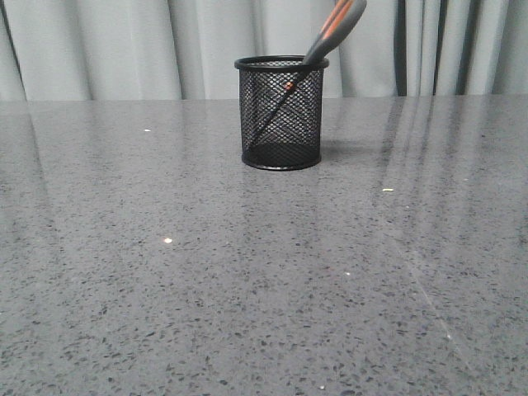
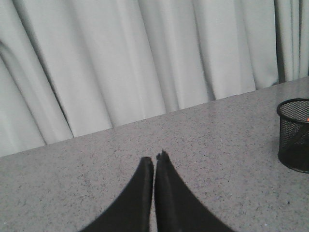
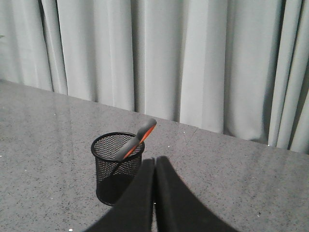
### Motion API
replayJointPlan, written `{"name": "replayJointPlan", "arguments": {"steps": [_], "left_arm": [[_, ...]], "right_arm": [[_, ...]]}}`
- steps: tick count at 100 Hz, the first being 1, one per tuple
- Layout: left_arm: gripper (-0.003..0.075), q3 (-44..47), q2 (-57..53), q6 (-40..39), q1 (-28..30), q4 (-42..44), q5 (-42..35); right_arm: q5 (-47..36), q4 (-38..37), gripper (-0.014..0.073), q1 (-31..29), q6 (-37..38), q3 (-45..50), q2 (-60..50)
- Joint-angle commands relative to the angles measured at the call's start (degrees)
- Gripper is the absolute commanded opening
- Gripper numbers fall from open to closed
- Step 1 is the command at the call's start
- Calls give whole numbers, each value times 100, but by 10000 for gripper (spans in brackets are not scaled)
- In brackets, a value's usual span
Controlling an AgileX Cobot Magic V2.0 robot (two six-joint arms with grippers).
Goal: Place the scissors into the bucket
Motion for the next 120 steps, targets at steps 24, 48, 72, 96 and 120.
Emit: {"name": "replayJointPlan", "arguments": {"steps": [24, 48, 72, 96, 120], "left_arm": [[-20, 1236, -1505, -11, 16, -799, -540], [-20, 1284, -1637, -11, 16, -799, -505], [-20, 1284, -1637, -11, 16, -799, -515], [-20, 1284, -1637, -11, 16, -799, -515], [-20, 1306, -1637, -11, 16, -717, -560]], "right_arm": [[-777, -42, -45, -26, -4, 1190, -1048], [-736, -30, -45, -26, -4, 1326, -1059], [-736, -30, -46, -26, -4, 1326, -1059], [-736, -30, -46, -26, -4, 1326, -1059], [-736, -30, -46, -26, -4, 1326, -1059]]}}
